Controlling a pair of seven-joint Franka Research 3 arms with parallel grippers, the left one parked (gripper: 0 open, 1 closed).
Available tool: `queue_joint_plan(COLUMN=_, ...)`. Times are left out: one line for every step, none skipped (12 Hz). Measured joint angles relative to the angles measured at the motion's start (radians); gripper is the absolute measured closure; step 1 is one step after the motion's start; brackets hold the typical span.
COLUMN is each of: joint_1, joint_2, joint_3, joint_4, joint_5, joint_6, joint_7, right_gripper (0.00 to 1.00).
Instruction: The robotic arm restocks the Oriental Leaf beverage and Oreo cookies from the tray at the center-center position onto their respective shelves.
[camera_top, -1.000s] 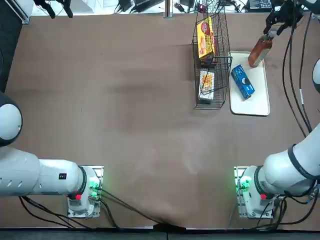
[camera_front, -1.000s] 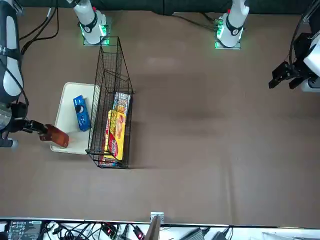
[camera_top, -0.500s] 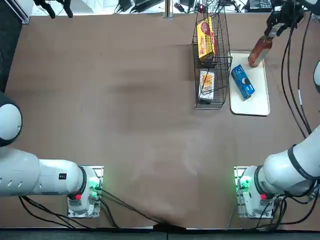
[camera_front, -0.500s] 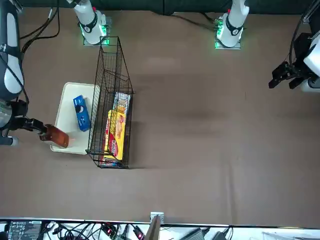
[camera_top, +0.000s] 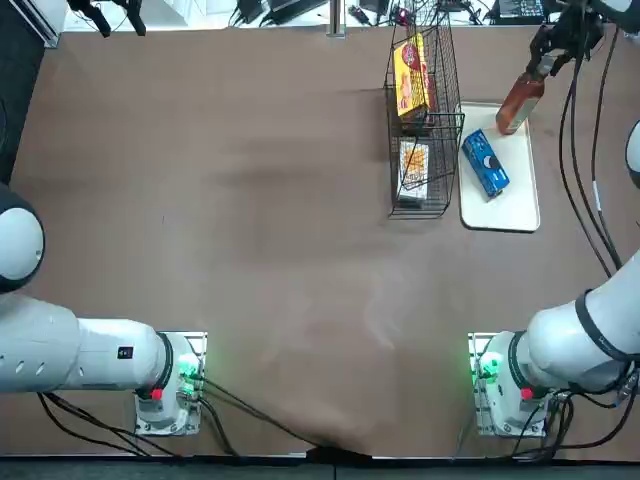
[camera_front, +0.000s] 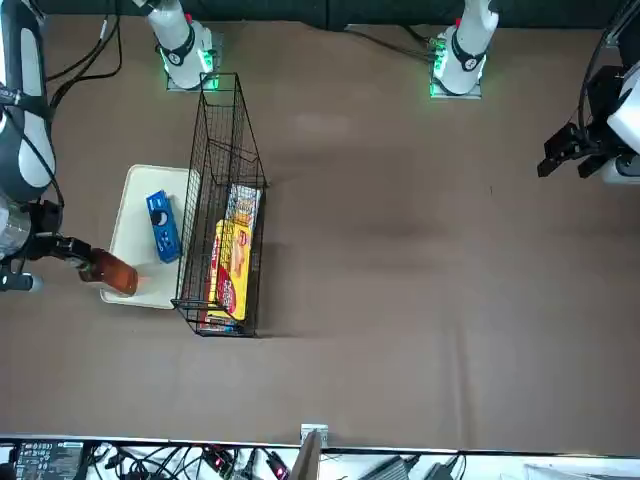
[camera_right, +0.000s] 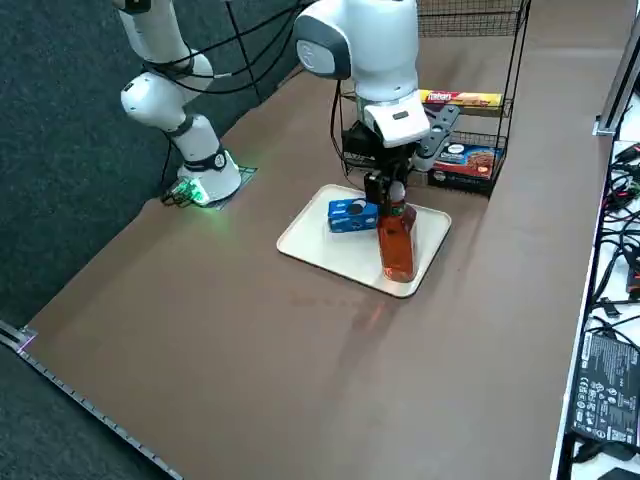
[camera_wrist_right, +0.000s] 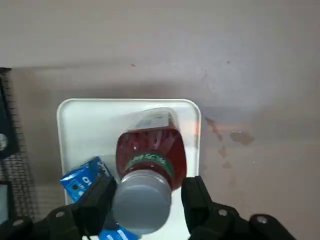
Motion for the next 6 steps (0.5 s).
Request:
queue_joint_plan(joint_1=0.001, joint_2=0.000, joint_3=0.000, joint_4=-0.004, joint_5=-0.013, joint_6=0.006, joint_7=0.002, right_gripper=0.19)
queue_joint_plan(joint_1=0.001, joint_2=0.000, joint_3=0.000, joint_4=-0.007, joint_5=-0.019, joint_6=0.011, joint_7=0.003, right_gripper=0.19)
queue_joint_plan(joint_1=0.002, joint_2=0.000, joint_3=0.000, joint_4=-0.008, joint_5=-0.020, joint_6=0.014, joint_7=0.003, right_gripper=0.20)
queue_joint_plan(joint_1=0.003, joint_2=0.000, joint_3=0.000, joint_4=-0.008, joint_5=-0.021, joint_6=0.015, joint_7=0.004, right_gripper=0.20)
queue_joint_plan(joint_1=0.004, joint_2=-0.001, joint_3=0.000, joint_4=-0.008, joint_5=-0.021, joint_6=0.015, joint_7=0.005, right_gripper=0.27)
queue_joint_plan(joint_1=0.005, joint_2=-0.001, joint_3=0.000, joint_4=-0.008, joint_5=-0.021, joint_6=0.015, joint_7=0.005, right_gripper=0.30)
